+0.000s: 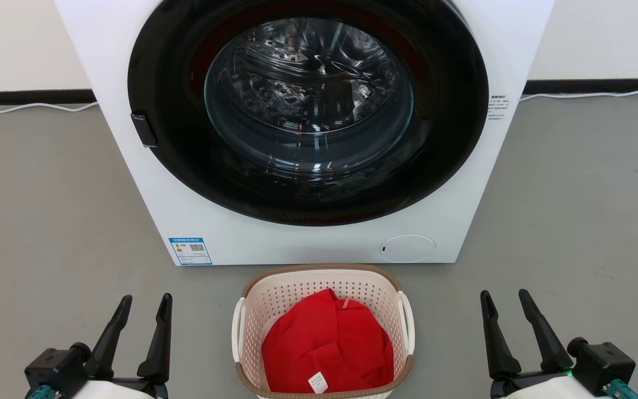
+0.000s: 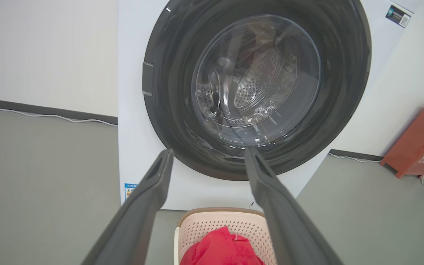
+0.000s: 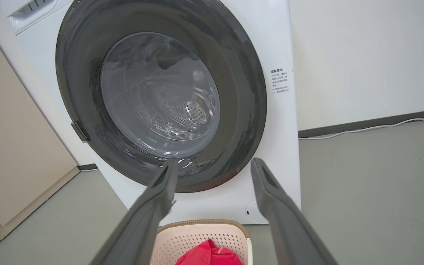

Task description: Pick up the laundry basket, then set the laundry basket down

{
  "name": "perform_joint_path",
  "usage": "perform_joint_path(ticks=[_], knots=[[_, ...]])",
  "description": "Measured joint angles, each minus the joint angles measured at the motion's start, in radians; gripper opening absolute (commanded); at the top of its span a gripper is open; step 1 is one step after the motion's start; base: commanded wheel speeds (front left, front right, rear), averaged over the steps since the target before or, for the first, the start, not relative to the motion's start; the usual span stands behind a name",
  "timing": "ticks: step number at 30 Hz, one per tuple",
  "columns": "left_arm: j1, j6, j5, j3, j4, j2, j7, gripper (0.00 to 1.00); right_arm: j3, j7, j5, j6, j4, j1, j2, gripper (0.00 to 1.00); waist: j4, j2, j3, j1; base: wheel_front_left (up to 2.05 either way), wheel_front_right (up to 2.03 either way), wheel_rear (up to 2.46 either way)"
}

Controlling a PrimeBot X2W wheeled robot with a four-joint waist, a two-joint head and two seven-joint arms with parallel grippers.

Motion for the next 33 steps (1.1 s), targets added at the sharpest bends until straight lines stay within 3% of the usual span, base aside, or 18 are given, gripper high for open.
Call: perform_joint_path(ticks=[22, 23, 33], knots=[[0.007, 0.000, -0.012, -0.020, 0.006, -0.001, 0.000, 1.00, 0.002, 0.000, 0.002, 0.000, 0.005, 0.000, 0.000, 1.00, 0.000, 0.0000, -0.001, 0.0000, 0.00, 0.00, 0.00], [0.007, 0.000, -0.018, -0.024, 0.006, 0.000, 0.000, 0.00, 0.003, 0.000, 0.002, 0.000, 0.005, 0.000, 0.000, 0.00, 0.000, 0.0000, -0.001, 0.0001, 0.00, 0.00, 0.00], [0.040, 0.001, -0.049, -0.036, 0.078, -0.035, 0.011, 0.00, 0.004, 0.005, 0.044, 0.000, 0.069, 0.025, 0.001, 0.00, 0.000, 0.0000, -0.002, 0.0003, 0.00, 0.00, 0.00]])
